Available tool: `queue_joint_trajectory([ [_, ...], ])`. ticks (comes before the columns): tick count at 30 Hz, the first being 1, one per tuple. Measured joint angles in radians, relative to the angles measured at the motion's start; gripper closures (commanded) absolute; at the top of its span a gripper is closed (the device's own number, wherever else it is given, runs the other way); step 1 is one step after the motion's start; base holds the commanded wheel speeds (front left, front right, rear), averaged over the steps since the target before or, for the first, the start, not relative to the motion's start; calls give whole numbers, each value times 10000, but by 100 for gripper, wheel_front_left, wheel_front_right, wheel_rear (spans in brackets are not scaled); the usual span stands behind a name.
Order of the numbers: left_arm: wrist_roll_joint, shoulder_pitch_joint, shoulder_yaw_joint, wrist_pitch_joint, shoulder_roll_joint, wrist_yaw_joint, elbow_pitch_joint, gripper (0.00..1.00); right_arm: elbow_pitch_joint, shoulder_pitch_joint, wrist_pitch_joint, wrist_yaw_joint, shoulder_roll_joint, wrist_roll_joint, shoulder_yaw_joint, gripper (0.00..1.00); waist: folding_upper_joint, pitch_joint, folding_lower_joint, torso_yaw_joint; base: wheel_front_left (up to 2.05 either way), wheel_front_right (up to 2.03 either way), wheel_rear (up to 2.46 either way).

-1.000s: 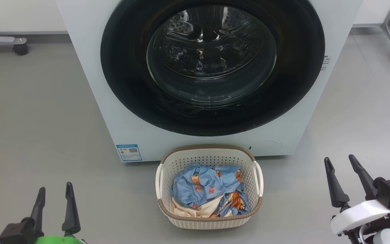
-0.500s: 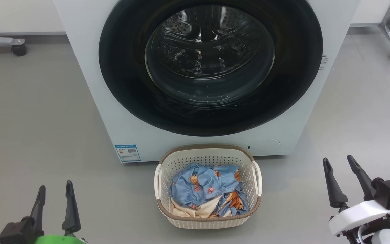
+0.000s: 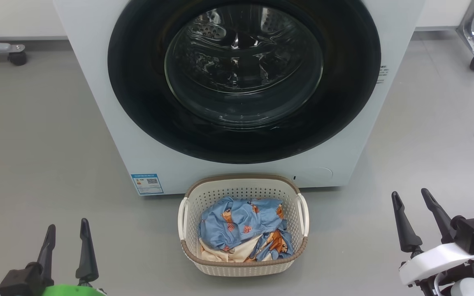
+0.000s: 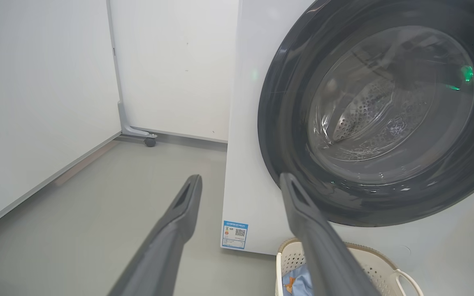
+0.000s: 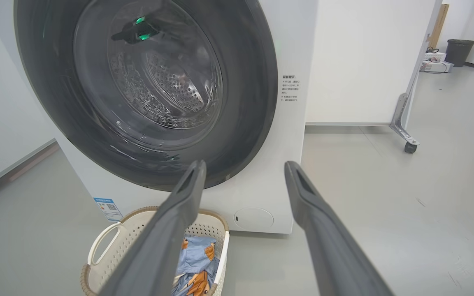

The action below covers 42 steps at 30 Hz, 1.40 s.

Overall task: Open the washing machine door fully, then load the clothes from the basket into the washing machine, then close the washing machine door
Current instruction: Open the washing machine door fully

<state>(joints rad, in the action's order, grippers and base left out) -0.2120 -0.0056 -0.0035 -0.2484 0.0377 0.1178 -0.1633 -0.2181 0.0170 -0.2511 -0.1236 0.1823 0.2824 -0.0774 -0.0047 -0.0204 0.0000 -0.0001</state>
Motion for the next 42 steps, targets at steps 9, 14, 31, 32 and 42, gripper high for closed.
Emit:
queue_joint_trajectory([
  [9, -35, 2, 0, 0, 0, 0, 4, 0, 0, -1, 0, 0, -27, 0, 0, 0, 0, -19, 0, -11, 61, 61, -122],
  [14, -98, 2, 4, 0, 0, -2, 8, 0, 0, -1, 0, 0, -35, 2, 0, 0, 0, -29, 0, -12, 78, 78, -156],
  [31, -449, 2, 48, -31, -10, -19, 226, 0, 0, -1, 0, 0, -23, 2, -38, 0, 0, -76, 0, -10, 67, 67, -134],
  [32, -449, 2, 48, -31, -10, -19, 226, 0, 0, -1, 0, 0, -23, 2, -40, 0, 0, -79, 0, -10, 47, 47, -95],
  [42, -451, 2, 42, -31, -12, -21, 226, 0, 0, -2, 0, 0, -4, 2, -52, 0, 0, -97, 0, -6, 32, 32, -64],
])
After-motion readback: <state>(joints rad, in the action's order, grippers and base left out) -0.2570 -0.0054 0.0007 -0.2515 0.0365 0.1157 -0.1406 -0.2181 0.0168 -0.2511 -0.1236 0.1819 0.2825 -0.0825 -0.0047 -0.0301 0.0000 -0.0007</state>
